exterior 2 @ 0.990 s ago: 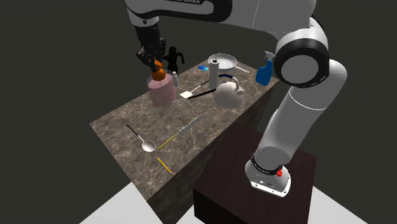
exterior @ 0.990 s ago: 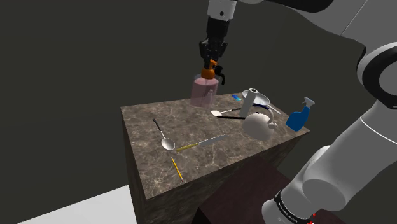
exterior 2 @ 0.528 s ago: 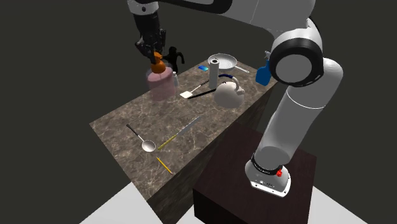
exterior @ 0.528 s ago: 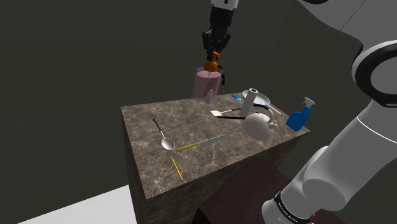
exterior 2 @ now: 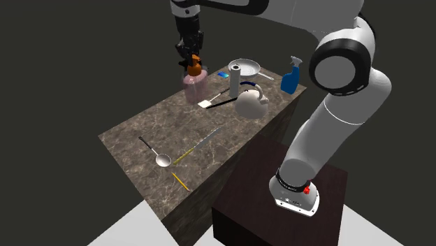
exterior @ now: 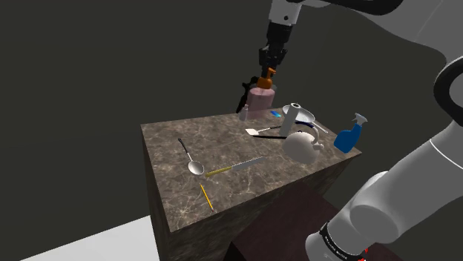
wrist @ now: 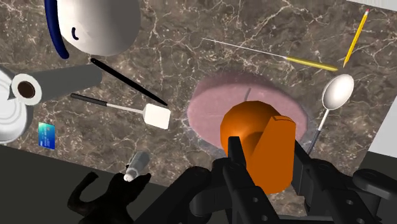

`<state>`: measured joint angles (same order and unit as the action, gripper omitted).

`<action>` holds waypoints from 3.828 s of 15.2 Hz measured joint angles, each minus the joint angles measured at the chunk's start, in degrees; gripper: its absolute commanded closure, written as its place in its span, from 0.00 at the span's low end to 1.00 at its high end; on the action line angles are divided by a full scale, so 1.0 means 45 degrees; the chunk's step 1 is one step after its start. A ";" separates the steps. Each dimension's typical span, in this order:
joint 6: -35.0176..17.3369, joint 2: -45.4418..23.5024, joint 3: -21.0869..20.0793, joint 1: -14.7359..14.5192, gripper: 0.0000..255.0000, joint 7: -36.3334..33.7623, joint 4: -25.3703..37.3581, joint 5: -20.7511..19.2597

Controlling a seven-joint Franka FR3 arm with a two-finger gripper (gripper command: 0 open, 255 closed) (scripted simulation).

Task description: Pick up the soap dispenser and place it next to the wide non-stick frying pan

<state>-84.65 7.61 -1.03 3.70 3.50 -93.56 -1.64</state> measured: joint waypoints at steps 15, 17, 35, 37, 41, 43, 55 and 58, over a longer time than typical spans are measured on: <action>-0.1928 0.0196 0.2643 0.1906 1.00 0.4439 -0.1938 -0.0452; -0.2105 -0.0094 0.3014 0.2170 1.00 0.5072 -0.1803 -0.0450; -0.5136 -0.4089 0.5835 0.4803 1.00 1.0625 0.0875 0.1228; -0.3988 -0.5054 0.6012 0.5286 1.00 1.1237 0.1770 0.1448; -0.3621 -0.5912 0.6106 0.5804 1.00 1.1858 0.2319 0.1787; -0.3979 -0.5883 0.6127 0.5812 1.00 1.1883 0.2113 0.1783; -0.7570 -0.6136 0.5970 0.5715 1.00 1.1835 0.0434 0.1909; -0.8448 -0.6174 0.5905 0.5750 1.00 1.1862 0.0123 0.1933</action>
<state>-122.67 -20.17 25.55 29.58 56.88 -93.00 7.07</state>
